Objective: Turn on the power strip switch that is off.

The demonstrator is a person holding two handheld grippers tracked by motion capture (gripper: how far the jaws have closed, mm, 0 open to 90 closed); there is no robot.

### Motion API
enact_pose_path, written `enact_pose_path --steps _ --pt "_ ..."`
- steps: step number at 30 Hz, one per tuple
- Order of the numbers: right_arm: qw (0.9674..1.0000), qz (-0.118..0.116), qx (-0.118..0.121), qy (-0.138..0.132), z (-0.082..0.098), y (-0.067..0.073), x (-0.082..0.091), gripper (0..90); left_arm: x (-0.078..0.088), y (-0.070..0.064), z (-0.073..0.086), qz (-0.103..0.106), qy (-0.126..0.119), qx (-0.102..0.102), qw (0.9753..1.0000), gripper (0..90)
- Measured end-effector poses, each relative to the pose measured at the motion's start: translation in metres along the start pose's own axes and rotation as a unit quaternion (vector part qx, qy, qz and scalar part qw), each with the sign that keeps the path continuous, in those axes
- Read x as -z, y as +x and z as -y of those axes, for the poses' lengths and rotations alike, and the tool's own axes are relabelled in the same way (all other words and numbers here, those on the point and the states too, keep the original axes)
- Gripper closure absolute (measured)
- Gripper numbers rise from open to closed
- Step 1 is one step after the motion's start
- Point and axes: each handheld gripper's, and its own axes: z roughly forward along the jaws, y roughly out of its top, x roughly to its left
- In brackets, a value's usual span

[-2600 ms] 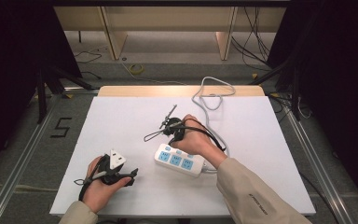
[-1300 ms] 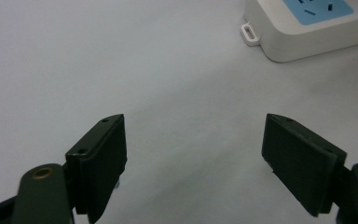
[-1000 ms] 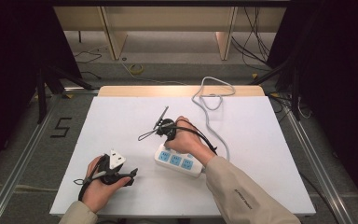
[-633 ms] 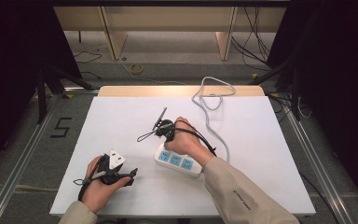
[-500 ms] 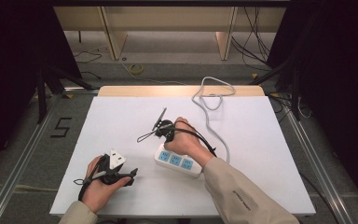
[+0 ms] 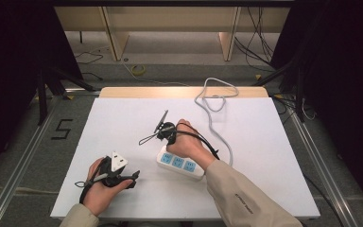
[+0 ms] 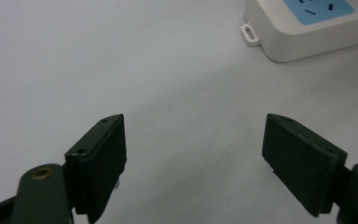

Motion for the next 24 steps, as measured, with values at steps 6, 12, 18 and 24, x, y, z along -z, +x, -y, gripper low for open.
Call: enact_pose_path --steps 6,12,18,24 --pt "1.0000 0.000 0.000 -0.001 0.0002 0.0000 0.0000 90.0 -0.0005 0.0000 -0.0001 0.000 0.001 -0.002 1.0000 21.8" --pt "1.0000 -0.001 0.001 -0.003 0.0006 -0.0001 -0.0001 90.0 -0.0006 -0.0002 -0.0002 0.000 0.001 -0.003 1.0000 21.8" --pt "1.0000 0.000 0.002 -0.001 0.0004 -0.0002 0.0000 90.0 -0.0007 0.0000 -0.0001 0.000 0.000 -0.002 1.0000 21.8" --pt "1.0000 0.001 0.004 0.000 0.0003 0.0004 0.0003 90.0 -0.0010 -0.0002 -0.0002 0.000 0.001 -0.003 1.0000 21.7"
